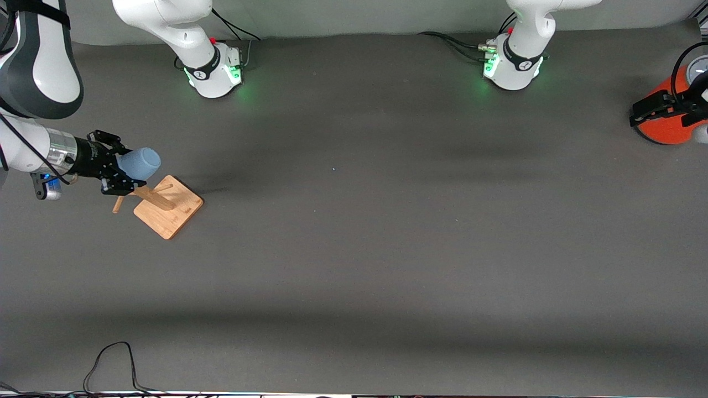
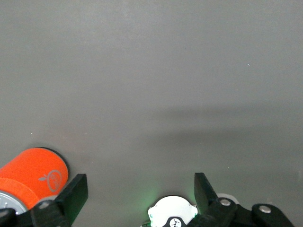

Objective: Rotate and upright cup with both arms
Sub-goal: 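Close the right gripper on the blue cup, then lift the blue cup off the stand's peg with the right gripper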

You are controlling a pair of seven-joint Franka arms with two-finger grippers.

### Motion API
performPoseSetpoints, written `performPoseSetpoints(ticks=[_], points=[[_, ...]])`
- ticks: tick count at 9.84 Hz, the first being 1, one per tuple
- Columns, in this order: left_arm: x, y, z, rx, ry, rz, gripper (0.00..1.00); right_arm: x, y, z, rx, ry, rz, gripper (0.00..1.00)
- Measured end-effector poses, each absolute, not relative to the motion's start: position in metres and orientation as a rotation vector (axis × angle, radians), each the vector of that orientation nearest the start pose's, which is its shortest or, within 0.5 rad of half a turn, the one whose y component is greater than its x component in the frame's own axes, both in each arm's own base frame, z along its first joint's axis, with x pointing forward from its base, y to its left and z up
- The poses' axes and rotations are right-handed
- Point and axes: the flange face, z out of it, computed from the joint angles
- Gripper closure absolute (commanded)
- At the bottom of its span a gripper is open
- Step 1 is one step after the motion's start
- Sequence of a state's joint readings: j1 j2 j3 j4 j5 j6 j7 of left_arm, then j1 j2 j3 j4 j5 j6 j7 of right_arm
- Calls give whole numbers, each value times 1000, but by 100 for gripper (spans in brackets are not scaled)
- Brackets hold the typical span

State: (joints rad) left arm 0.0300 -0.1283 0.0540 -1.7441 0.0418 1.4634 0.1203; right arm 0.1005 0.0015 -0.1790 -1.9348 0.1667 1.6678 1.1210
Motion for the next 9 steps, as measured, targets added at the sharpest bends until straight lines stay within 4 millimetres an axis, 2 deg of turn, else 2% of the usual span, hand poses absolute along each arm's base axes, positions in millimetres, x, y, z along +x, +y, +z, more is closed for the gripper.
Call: performPoseSetpoints(ticks=[3, 6, 9], points=[[497, 49, 603, -3110, 56, 242, 0, 529, -14, 474, -2502, 1765, 522, 47], [497, 49, 603, -3109, 56, 242, 0, 531, 10, 498, -2524, 1694, 537, 47], [497, 51, 603, -3110, 48, 242, 0, 532, 22, 514, -2540, 1656, 541, 47]])
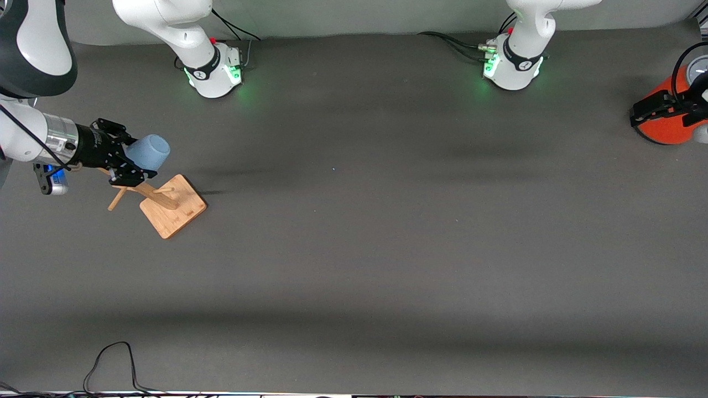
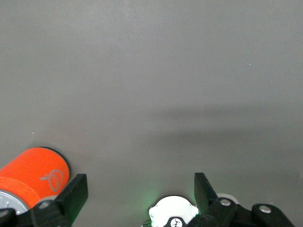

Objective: Rotate and upright cup with both arms
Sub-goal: 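Lift the blue cup off the stand's peg with the right gripper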

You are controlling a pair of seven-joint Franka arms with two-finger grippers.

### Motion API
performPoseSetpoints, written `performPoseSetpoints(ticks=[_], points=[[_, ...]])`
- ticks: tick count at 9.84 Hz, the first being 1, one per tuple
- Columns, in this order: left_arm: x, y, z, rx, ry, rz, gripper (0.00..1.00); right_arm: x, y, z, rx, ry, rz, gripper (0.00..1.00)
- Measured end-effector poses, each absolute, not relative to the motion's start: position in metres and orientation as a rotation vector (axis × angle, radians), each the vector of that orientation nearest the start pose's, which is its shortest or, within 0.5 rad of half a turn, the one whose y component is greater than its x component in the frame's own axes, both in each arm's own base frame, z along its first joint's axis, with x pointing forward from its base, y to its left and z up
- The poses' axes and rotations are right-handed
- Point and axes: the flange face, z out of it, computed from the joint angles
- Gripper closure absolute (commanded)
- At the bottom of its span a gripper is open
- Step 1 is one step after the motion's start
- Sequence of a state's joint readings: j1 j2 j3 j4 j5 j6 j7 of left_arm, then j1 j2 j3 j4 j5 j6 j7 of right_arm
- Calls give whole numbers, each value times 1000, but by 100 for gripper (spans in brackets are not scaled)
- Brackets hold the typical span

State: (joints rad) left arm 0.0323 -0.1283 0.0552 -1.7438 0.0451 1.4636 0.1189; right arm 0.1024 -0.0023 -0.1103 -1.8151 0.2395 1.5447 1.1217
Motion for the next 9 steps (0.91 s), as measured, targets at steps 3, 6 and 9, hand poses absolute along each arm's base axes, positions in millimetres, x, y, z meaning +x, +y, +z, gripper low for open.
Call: performPoseSetpoints(ticks=[3, 6, 9], points=[[496, 63, 603, -3113, 10, 242, 0, 533, 60, 533, -2585, 1552, 516, 49], [494, 74, 603, -3115, -26, 242, 0, 526, 140, 555, -2682, 1369, 459, 49], [493, 74, 603, -3115, -26, 255, 0, 515, 237, 550, -2712, 1236, 372, 49]])
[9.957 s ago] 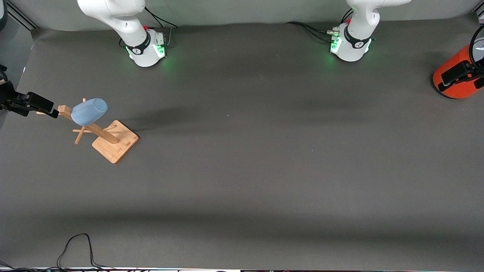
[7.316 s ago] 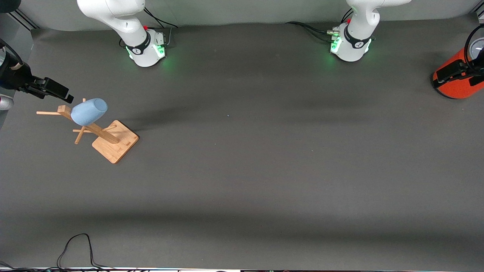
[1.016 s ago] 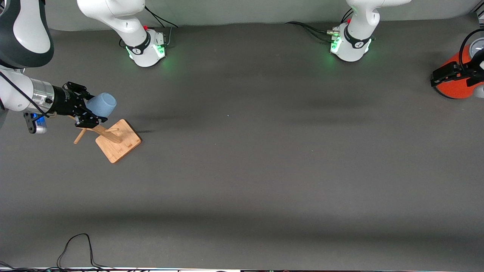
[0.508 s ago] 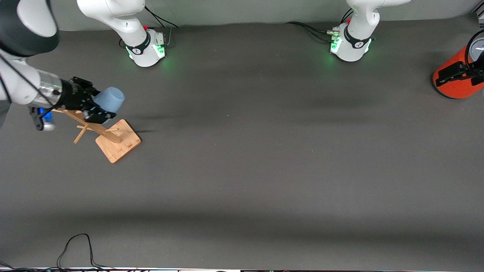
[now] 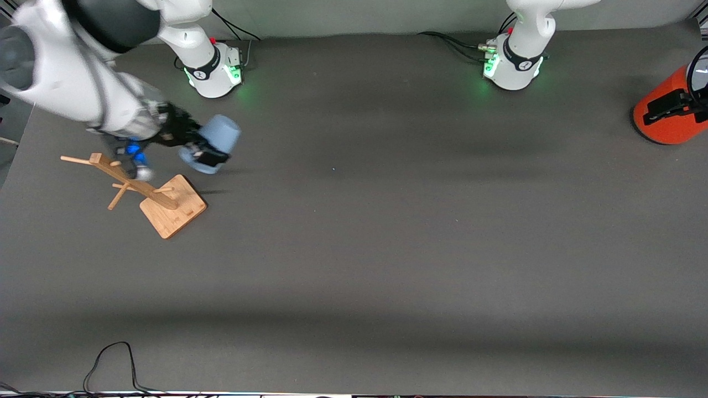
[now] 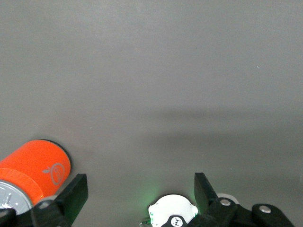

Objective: Rotate and upright cup with both arms
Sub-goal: 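Lift the blue cup off the stand's peg with the right gripper, then carry the cup to mid-table and lay it on its side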

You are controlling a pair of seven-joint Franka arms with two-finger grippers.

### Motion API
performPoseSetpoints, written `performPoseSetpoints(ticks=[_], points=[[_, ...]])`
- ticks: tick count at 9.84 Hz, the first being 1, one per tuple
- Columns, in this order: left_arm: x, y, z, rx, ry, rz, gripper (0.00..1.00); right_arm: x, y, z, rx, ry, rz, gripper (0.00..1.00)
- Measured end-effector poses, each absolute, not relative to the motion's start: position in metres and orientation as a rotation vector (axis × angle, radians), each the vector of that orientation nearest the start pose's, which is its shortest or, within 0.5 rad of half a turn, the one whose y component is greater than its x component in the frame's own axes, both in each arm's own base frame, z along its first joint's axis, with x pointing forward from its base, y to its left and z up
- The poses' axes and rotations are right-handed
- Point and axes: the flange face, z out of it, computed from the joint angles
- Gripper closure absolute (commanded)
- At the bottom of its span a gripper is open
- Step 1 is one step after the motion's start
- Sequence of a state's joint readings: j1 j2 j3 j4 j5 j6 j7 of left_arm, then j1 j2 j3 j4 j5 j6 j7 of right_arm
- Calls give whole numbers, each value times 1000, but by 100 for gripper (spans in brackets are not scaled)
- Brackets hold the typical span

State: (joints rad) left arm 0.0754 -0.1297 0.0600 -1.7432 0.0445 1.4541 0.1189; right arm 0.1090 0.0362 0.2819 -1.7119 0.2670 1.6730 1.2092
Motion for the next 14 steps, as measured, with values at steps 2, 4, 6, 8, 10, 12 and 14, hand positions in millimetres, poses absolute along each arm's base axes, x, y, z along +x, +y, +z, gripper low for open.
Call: performPoseSetpoints(ticks=[2, 4, 6, 8, 10, 12, 14], points=[[492, 73, 603, -3115, -24, 262, 0, 502, 304, 531, -2741, 1116, 349, 51], [494, 73, 598, -3114, -23, 276, 0, 493, 361, 497, -2768, 1146, 277, 51], [503, 69, 582, -3110, -24, 322, 0, 499, 410, 456, -2702, 1305, 278, 51], [511, 52, 571, -3097, -29, 353, 0, 518, 439, 416, -2558, 1501, 297, 52], [512, 44, 571, -3092, -31, 352, 0, 533, 452, 362, -2411, 1708, 294, 52], [512, 48, 571, -3092, -41, 353, 0, 525, 483, 288, -2377, 1870, 204, 52], [512, 49, 569, -3092, -47, 356, 0, 502, 528, 245, -2367, 1943, 122, 54]])
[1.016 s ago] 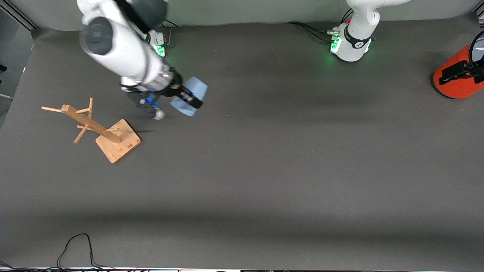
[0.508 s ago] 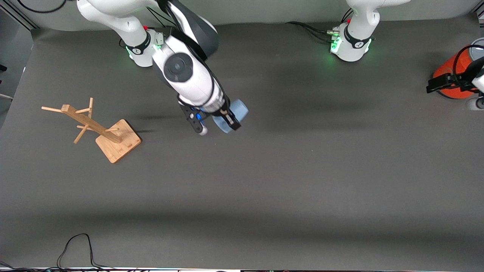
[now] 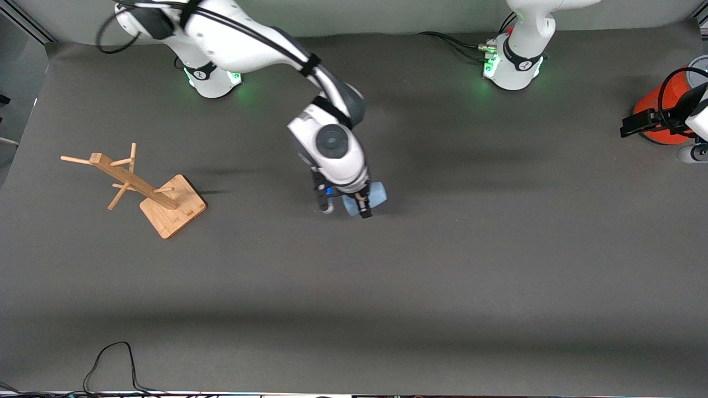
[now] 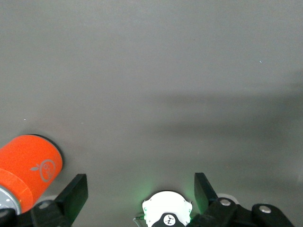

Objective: Rotate and upright cup with both arms
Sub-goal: 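Carry the cup to mid-table and lay it on its side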

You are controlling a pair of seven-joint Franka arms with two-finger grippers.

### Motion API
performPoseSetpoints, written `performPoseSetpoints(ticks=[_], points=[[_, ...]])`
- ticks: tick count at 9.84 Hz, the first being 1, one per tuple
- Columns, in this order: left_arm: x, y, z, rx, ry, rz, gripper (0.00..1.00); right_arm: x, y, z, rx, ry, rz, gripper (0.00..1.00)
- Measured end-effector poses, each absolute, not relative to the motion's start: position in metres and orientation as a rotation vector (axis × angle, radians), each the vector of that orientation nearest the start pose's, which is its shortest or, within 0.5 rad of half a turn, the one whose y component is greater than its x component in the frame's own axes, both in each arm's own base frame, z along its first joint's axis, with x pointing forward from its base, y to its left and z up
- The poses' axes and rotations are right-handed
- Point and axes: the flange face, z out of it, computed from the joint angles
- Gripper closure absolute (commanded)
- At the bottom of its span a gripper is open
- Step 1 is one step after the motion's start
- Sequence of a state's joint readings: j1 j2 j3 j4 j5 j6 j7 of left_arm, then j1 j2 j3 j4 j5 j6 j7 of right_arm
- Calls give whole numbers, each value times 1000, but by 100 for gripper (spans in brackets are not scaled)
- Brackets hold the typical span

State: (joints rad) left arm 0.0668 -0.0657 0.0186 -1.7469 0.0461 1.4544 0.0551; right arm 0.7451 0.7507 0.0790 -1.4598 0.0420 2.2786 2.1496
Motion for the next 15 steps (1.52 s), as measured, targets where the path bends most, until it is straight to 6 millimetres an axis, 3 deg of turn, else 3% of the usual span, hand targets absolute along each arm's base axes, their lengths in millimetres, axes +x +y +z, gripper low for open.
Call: performPoseSetpoints(ticks=[5, 6, 7, 8, 13, 14, 15], points=[[511, 52, 568, -3092, -56, 362, 0, 487, 545, 196, -2353, 2040, 168, 56], [511, 53, 568, -3092, -75, 365, 0, 484, 550, 190, -2354, 2044, 169, 40], [511, 54, 568, -3092, -108, 366, 0, 485, 552, 189, -2352, 2044, 167, 8], [511, 53, 568, -3092, -140, 366, 0, 486, 551, 190, -2348, 2046, 165, 1], [521, 42, 548, -3137, -220, 429, 0, 498, 547, 198, -2314, 2056, 152, 0], [524, 29, 542, -3137, -240, 447, 0, 503, 552, 212, -2294, 2065, 178, 0], [530, -1, 534, -3120, -266, 450, 0, 508, 555, 235, -2297, 2084, 209, 0]])
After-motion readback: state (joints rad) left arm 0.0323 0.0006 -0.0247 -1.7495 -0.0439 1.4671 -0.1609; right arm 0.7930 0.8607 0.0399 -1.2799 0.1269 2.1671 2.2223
